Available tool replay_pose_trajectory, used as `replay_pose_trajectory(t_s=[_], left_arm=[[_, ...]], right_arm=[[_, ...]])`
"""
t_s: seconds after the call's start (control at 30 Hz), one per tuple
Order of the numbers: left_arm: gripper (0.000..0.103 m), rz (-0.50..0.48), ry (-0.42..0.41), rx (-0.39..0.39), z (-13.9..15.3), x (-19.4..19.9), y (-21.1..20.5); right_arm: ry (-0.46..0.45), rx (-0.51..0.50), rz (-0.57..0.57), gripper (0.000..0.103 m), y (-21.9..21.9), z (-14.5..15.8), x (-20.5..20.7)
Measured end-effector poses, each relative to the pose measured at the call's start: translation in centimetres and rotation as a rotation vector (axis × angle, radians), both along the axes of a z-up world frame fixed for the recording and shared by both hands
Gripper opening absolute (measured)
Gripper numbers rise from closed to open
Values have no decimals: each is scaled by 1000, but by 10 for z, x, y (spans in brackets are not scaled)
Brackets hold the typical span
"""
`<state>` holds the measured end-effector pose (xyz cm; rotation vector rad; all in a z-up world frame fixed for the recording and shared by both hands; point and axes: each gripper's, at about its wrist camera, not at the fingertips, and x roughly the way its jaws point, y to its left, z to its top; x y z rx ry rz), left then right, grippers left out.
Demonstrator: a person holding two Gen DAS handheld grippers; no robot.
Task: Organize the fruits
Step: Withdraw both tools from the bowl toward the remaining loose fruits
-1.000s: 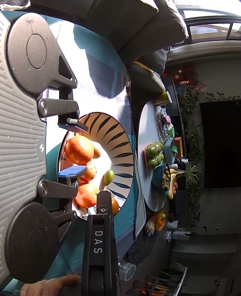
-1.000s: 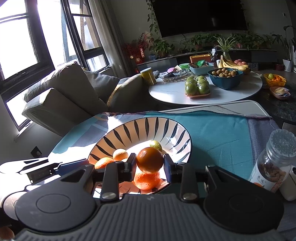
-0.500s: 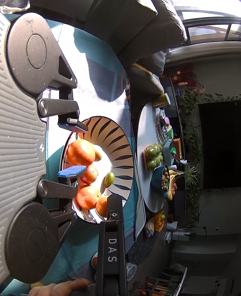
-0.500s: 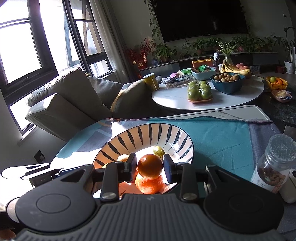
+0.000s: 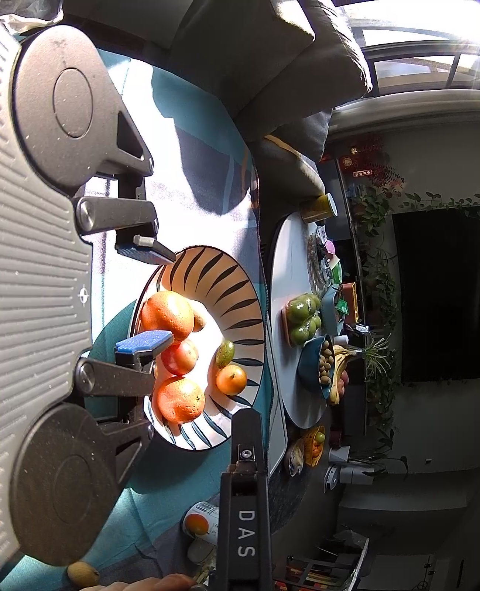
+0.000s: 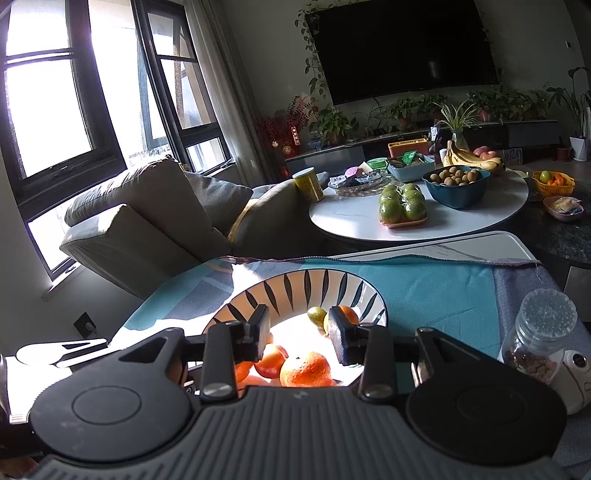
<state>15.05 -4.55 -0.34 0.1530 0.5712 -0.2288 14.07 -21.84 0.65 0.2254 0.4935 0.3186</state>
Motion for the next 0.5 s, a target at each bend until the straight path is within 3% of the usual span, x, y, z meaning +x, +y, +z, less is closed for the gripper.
replay_pose_trajectory(t_s=[0.5], left_arm=[[37,61,10,-37,2,-37,35]], right_arm=[[64,-72,-11,85,-21,-9,-53]])
